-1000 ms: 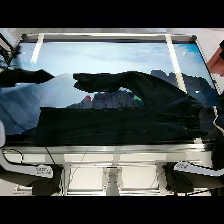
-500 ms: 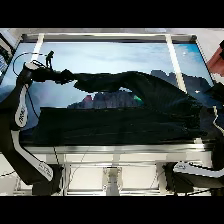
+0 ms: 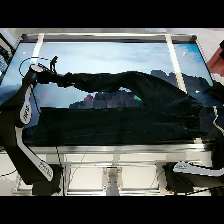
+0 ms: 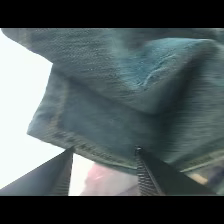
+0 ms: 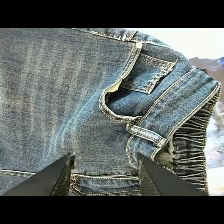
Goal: Fold the clothes and pants, and hang the long-sleeved shirts on hangers.
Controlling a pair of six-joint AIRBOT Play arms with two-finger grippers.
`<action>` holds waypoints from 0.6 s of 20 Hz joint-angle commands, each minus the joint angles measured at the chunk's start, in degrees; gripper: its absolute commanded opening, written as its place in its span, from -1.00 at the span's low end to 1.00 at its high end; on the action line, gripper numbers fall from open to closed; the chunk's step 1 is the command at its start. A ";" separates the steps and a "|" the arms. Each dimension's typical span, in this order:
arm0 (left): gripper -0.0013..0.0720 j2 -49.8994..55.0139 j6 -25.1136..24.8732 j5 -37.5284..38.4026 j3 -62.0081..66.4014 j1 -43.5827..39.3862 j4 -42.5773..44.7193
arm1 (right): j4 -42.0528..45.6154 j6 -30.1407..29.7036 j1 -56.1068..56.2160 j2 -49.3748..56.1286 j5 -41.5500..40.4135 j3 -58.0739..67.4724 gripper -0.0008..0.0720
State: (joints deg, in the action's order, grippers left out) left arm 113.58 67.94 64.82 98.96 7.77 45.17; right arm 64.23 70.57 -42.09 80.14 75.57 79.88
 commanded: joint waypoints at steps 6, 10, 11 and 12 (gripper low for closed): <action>0.40 0.48 4.66 -4.74 0.22 0.09 2.64 | 0.00 0.33 0.04 0.11 -0.09 -0.02 0.26; 0.40 2.08 6.67 -4.37 0.20 0.09 2.78 | 0.00 0.33 0.04 0.11 -0.17 -0.02 0.25; 0.40 2.45 6.67 -4.39 0.22 0.09 2.78 | 0.00 0.33 0.04 0.11 -0.20 -0.02 0.25; 0.40 2.69 6.64 -4.66 0.20 0.04 2.78 | 0.00 0.33 0.04 0.11 -0.22 -0.02 0.25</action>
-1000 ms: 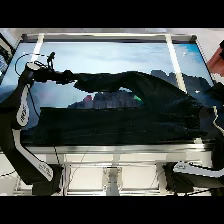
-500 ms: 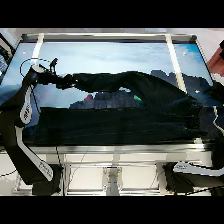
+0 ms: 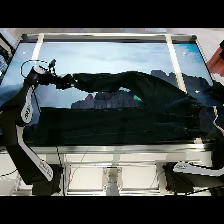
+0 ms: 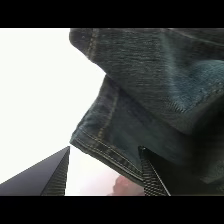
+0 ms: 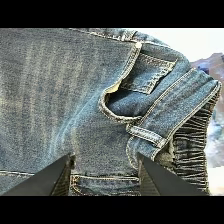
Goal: Fold the clothes and pants, and hang the long-sleeved shirts on hangers.
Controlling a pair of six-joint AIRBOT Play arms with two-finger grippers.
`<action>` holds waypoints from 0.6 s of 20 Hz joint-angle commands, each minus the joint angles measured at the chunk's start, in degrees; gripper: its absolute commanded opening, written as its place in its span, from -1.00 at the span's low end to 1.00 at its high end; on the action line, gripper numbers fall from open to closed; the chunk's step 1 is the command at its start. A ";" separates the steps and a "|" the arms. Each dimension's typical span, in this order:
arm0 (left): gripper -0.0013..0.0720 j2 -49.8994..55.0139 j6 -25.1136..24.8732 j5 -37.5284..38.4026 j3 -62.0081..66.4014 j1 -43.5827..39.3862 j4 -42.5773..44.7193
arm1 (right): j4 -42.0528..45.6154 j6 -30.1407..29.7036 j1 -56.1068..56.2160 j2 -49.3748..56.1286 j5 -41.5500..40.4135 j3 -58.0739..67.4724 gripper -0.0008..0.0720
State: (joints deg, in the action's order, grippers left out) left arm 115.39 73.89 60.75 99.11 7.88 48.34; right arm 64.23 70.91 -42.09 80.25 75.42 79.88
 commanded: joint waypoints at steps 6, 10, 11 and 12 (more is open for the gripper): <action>0.37 2.58 0.68 -2.64 0.07 -0.92 -1.99 | 0.00 0.07 0.04 0.00 -0.48 -0.02 0.23; -0.89 2.64 0.22 -4.11 0.55 -1.95 -2.12 | -0.72 0.81 0.07 0.66 -1.51 -0.02 0.23; -0.89 2.38 0.24 -3.41 0.98 -1.86 -2.08 | -1.36 2.12 0.09 1.40 -2.19 -0.02 0.23; -0.89 1.90 0.26 -2.56 1.36 -1.20 -2.01 | -1.11 3.34 0.42 2.45 -2.99 -0.04 0.23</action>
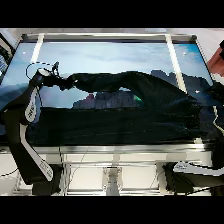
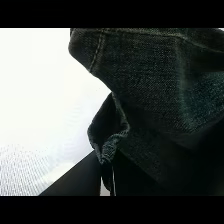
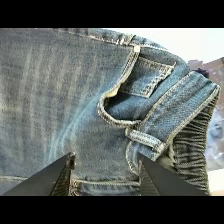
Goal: Fold the clothes and pants, and hang the long-sleeved shirts on hangers.
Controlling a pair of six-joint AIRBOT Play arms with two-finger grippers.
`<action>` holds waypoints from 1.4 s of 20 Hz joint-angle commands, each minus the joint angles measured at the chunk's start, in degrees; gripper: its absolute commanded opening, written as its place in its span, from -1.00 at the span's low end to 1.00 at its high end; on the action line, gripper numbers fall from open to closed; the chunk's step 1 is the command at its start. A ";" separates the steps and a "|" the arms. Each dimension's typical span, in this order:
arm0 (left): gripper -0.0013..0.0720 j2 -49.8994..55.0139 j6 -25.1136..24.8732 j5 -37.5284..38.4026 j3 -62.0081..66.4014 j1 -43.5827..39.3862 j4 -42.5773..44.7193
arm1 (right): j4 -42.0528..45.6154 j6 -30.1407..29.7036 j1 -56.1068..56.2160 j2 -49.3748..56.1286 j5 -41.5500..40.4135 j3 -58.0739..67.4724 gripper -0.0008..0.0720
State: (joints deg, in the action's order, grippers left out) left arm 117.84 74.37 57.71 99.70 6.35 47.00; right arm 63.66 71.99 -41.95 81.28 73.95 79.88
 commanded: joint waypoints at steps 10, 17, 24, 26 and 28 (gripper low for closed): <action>-0.90 -12.41 5.92 16.57 0.83 16.83 14.58 | -0.02 9.68 2.82 12.68 -1.68 -0.02 -0.09; -0.89 -17.81 7.98 27.50 0.83 22.40 35.23 | -0.61 9.38 8.59 12.66 -2.73 0.00 -0.02; -0.17 -17.68 6.38 28.52 0.81 22.77 37.81 | -1.07 9.40 9.86 12.68 -3.02 0.00 -0.02; 0.41 -17.68 6.38 28.55 0.83 22.80 37.81 | -1.07 9.38 9.86 12.68 -3.02 0.00 0.25; 0.42 -17.68 6.36 28.41 0.83 22.80 37.81 | -1.05 9.31 9.86 12.68 -3.02 0.00 0.25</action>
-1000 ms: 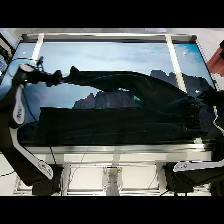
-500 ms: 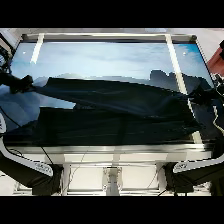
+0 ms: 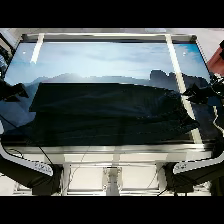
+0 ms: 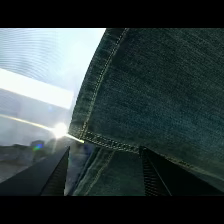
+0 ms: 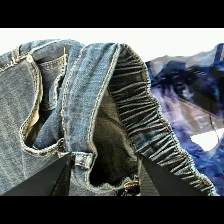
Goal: Fold the clothes and pants, and hang the long-sleeved shirts on hangers.
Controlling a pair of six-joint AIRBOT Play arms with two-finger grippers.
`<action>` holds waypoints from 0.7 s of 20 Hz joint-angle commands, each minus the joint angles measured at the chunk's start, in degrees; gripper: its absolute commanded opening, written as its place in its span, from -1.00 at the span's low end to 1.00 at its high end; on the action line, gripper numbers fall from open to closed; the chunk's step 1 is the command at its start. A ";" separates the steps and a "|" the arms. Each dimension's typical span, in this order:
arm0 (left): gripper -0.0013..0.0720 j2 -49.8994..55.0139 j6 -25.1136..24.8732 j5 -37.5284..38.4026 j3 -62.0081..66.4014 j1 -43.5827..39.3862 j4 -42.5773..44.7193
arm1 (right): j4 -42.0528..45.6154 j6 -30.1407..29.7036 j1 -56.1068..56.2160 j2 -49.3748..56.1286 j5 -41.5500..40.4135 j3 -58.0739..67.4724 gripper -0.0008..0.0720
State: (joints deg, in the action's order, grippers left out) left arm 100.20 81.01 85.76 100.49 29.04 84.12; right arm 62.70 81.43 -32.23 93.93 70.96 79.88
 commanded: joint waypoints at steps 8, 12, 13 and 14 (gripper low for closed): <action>0.42 2.54 -2.54 -7.82 0.02 -1.73 -11.10 | 0.20 -3.06 2.69 0.74 -0.74 0.00 0.23; 0.42 7.08 1.16 -10.43 0.02 -2.86 -11.15 | 0.11 -0.22 5.57 4.00 -6.51 0.00 0.23; 0.42 7.74 1.33 -11.72 0.02 -2.89 -11.39 | -0.33 0.22 5.92 4.76 -7.65 0.00 0.22; 0.41 8.17 1.36 -13.27 0.02 -2.89 -11.37 | -1.25 0.26 6.16 5.51 -8.33 0.00 0.18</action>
State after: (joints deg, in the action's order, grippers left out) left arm 106.34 80.86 76.25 100.49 26.52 73.52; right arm 62.67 80.38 -27.38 97.49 66.17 79.88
